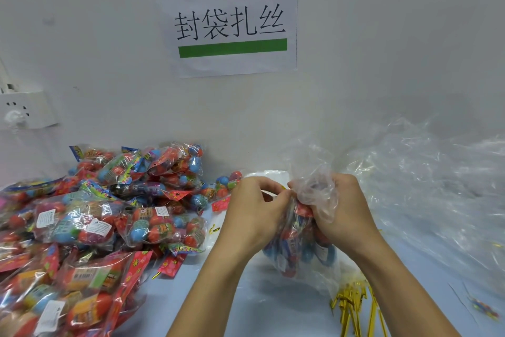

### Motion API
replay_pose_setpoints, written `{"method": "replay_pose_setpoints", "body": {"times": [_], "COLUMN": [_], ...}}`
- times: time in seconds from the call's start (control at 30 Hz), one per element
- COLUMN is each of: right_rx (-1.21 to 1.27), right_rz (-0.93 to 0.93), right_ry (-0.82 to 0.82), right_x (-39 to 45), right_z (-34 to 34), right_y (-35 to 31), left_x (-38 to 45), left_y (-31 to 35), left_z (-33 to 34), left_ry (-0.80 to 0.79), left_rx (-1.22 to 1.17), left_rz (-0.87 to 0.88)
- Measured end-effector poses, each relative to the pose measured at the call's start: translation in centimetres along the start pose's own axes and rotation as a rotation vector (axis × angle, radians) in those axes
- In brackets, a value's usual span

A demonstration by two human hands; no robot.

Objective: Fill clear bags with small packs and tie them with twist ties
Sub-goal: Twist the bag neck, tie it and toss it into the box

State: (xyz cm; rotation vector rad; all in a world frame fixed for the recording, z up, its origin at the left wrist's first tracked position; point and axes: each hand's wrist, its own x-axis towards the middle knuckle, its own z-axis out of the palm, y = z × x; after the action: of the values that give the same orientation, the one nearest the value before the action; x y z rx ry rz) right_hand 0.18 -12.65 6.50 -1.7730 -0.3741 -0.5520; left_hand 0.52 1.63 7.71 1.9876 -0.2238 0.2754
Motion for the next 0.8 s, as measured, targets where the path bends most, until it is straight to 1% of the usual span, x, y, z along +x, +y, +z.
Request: {"method": "replay_pose_setpoints", "body": {"times": [0.2, 0.3, 0.43, 0.53, 0.63, 0.7, 0.73, 0.8], "right_rx": [0.053, 0.008, 0.012, 0.032, 0.014, -0.007, -0.018, -0.023], "right_rz": [0.053, 0.064, 0.162, 0.182, 0.221, 0.252, 0.267, 0.285], "right_ry": [-0.026, 0.002, 0.035, 0.031, 0.037, 0.069, 0.095, 0.157], "right_x": [0.0, 0.0, 0.0, -0.1, -0.1, 0.0, 0.0, 0.1], "right_z": [-0.2, -0.2, -0.1, 0.0, 0.0, 0.1, 0.1, 0.0], "right_y": [0.0, 0.0, -0.1, -0.4, -0.4, -0.1, 0.0, 0.3], "left_x": [0.3, 0.3, 0.3, 0.3, 0.5, 0.4, 0.3, 0.4], "left_y": [-0.4, -0.7, -1.0, -1.3, -1.4, -1.4, -1.3, -1.1], "left_z": [-0.2, -0.2, -0.4, -0.7, -0.6, -0.5, -0.4, -0.3], "left_ry": [0.030, 0.063, 0.087, 0.077, 0.043, 0.055, 0.067, 0.116], "left_rx": [0.243, 0.268, 0.261, 0.349, 0.406, 0.353, 0.274, 0.103], "left_rz": [0.242, 0.352, 0.509, 0.611, 0.616, 0.588, 0.520, 0.315]}}
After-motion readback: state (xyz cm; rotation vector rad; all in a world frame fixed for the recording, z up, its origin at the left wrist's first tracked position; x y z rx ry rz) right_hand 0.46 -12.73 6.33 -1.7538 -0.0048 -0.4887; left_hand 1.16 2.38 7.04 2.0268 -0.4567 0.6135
